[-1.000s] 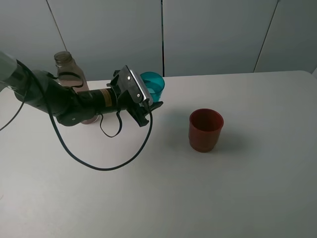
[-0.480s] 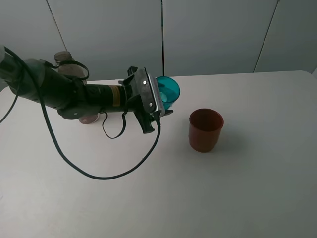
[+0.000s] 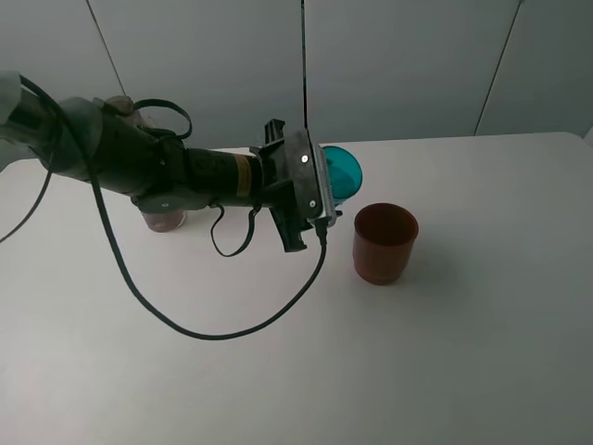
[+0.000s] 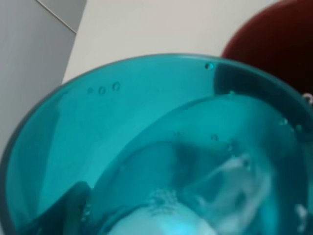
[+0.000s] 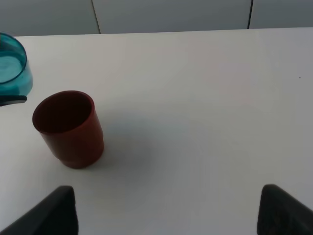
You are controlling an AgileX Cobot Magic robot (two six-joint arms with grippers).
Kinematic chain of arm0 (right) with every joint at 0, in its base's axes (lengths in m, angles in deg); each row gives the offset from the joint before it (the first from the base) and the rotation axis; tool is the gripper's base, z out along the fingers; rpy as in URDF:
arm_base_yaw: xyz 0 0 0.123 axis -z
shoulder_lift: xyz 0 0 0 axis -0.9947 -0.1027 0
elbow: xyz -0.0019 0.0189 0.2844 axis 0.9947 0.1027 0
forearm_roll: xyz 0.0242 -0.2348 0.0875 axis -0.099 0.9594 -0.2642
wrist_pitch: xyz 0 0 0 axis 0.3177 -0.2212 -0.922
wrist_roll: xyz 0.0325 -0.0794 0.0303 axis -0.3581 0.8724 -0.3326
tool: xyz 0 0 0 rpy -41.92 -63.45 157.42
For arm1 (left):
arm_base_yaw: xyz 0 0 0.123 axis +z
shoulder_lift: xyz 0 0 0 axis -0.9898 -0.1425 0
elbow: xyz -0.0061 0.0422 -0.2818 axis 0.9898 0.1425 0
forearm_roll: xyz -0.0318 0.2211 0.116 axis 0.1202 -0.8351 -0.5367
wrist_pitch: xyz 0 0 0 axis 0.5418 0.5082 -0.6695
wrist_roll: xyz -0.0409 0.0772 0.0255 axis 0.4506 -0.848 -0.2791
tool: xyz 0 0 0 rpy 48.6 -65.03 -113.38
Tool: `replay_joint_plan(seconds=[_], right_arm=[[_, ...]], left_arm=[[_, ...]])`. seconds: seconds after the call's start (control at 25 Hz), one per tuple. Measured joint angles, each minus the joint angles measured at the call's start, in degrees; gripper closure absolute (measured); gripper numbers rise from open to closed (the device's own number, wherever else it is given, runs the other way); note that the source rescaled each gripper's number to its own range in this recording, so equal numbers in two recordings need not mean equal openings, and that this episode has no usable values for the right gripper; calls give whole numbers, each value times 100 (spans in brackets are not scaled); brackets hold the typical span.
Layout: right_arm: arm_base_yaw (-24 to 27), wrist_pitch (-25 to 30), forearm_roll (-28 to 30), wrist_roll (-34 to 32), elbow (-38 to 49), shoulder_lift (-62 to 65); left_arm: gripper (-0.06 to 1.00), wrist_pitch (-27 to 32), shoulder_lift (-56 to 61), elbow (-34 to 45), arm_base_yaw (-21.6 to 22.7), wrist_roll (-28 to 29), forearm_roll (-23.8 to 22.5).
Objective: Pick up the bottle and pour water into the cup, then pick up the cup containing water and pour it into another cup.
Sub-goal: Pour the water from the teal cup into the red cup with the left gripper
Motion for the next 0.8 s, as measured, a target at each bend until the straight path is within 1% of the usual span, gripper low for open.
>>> replay_joint_plan(seconds=[0.28, 0.48, 0.68, 0.8], right_arm=[[0, 0, 0, 0, 0, 0], [0, 0, 0, 0, 0, 0], [0, 0, 0, 0, 0, 0], [0, 0, 0, 0, 0, 0]], left_arm=[[69, 341, 0, -396, -182, -10, -43], [70, 407, 0, -586, -307, -37, -77], [70, 522, 0, -663, -313, -402, -102], [70, 570, 0, -663, -313, -761, -102]])
